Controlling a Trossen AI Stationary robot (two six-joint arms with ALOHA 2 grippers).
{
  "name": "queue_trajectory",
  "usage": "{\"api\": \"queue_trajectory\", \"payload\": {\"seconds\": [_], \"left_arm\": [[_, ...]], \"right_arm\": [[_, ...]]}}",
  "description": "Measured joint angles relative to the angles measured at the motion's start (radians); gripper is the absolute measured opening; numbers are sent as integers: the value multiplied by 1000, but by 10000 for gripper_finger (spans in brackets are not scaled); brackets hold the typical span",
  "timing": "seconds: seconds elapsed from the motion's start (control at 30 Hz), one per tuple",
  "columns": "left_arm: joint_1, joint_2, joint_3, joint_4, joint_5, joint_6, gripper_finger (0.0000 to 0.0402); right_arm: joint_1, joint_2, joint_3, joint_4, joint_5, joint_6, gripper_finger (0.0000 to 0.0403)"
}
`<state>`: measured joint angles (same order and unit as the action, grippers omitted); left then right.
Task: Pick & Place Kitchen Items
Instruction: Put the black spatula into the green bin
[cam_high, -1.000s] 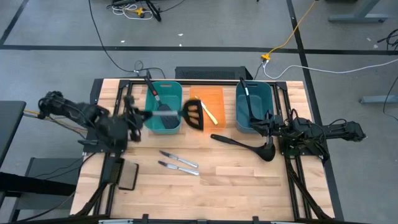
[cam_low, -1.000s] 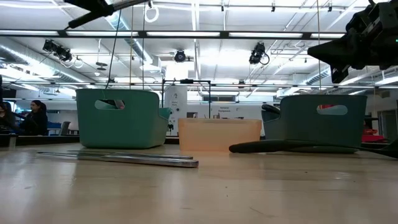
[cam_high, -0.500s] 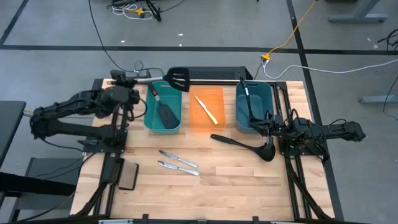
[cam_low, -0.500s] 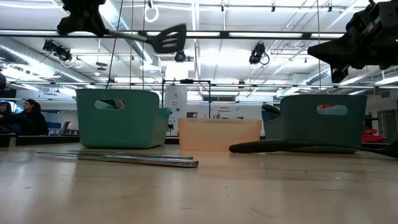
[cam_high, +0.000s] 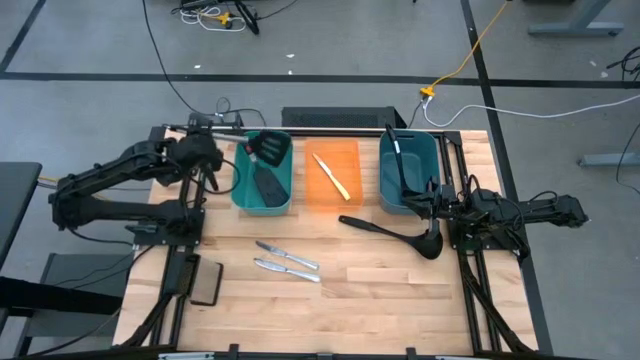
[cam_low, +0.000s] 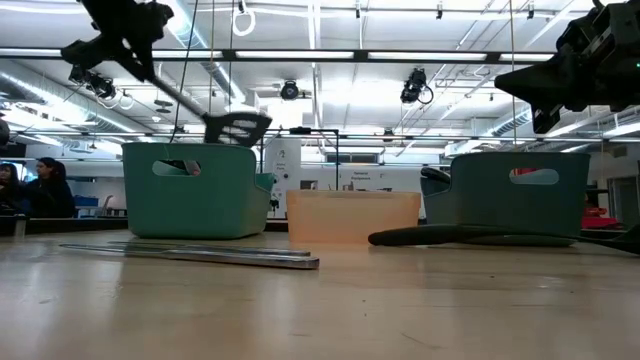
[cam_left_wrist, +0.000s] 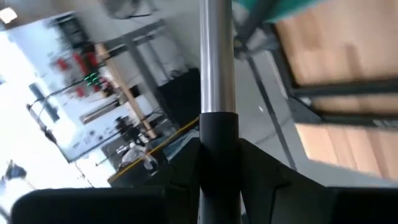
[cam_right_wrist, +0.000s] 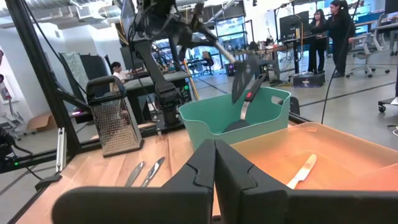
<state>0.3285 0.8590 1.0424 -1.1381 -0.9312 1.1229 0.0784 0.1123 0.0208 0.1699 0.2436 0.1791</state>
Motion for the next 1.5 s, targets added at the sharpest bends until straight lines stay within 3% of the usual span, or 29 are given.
{"api": "queue_trajectory", "payload": {"seconds": [0.2, 0.43, 0.6, 0.97, 1.2, 1.5], "left_arm": [[-11, 51, 0, -19, -35, 48, 84], [-17, 122, 0, -29, 13, 69, 84], [-34, 195, 0, 0, 112, 100, 84], [-43, 377, 1, -7, 161, 99, 84], [-44, 402, 0, -60, 220, 54, 84], [-41, 403, 0, -10, 233, 206, 84]], "right_arm": [[0, 0, 0, -6, 1, 13, 7], [0, 0, 0, -6, 2, 23, 7], [0, 0, 0, -6, 2, 23, 7], [0, 0, 0, -6, 3, 23, 7], [0, 0, 0, -6, 2, 23, 7], [0, 0, 0, -8, 2, 19, 7]]}}
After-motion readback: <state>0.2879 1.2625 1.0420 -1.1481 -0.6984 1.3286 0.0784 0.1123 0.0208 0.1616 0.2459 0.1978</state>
